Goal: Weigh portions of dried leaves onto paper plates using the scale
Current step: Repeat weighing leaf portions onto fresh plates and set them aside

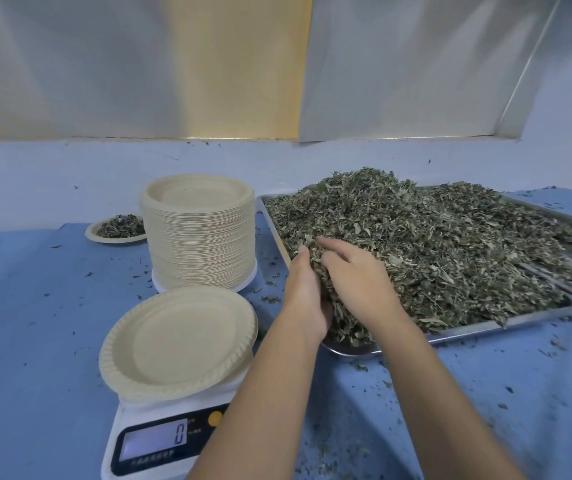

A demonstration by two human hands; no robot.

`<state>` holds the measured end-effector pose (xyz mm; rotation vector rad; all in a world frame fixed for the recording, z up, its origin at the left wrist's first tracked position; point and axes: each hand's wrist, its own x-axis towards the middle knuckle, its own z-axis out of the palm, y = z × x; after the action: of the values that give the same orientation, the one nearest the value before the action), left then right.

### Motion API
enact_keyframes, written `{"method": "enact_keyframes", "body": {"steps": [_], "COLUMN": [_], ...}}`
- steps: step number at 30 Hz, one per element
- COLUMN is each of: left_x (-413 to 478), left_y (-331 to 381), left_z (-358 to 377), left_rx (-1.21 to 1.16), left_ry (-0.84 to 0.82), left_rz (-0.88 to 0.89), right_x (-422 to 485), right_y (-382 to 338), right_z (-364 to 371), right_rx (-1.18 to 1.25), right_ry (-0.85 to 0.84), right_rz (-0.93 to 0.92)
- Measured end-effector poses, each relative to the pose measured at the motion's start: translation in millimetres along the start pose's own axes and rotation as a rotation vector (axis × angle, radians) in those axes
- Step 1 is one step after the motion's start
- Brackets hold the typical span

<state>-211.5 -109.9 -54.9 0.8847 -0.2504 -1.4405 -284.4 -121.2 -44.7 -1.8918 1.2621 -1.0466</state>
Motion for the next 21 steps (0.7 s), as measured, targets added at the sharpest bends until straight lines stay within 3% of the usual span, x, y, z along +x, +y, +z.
{"method": "enact_keyframes", "body": {"steps": [5, 10, 16, 21], "left_x": [5.8, 0.5, -3.4, -5.2], "left_y": [4.6, 10.4, 17.4, 22.6], "left_z": [-3.1, -3.6, -4.1, 0.4], "left_rx": [0.006, -0.058, -0.081, -0.089], "left_ry": [0.027, -0.020, 0.004, 0.003], "left_rz": [-0.020, -0.024, -0.037, 0.008], "right_x": [0.7, 1.1, 3.6, 3.2], "right_y": [2.7, 5.6, 9.8, 8.8], "right_z": [-1.6, -5.6, -0.3, 1.9], "right_rx": [-0.002, 0.176, 0.243, 0.452], "right_ry": [0.214, 0.383, 0.367, 0.361], "right_rz": [-0.059, -0.022, 0.070, 0.123]}}
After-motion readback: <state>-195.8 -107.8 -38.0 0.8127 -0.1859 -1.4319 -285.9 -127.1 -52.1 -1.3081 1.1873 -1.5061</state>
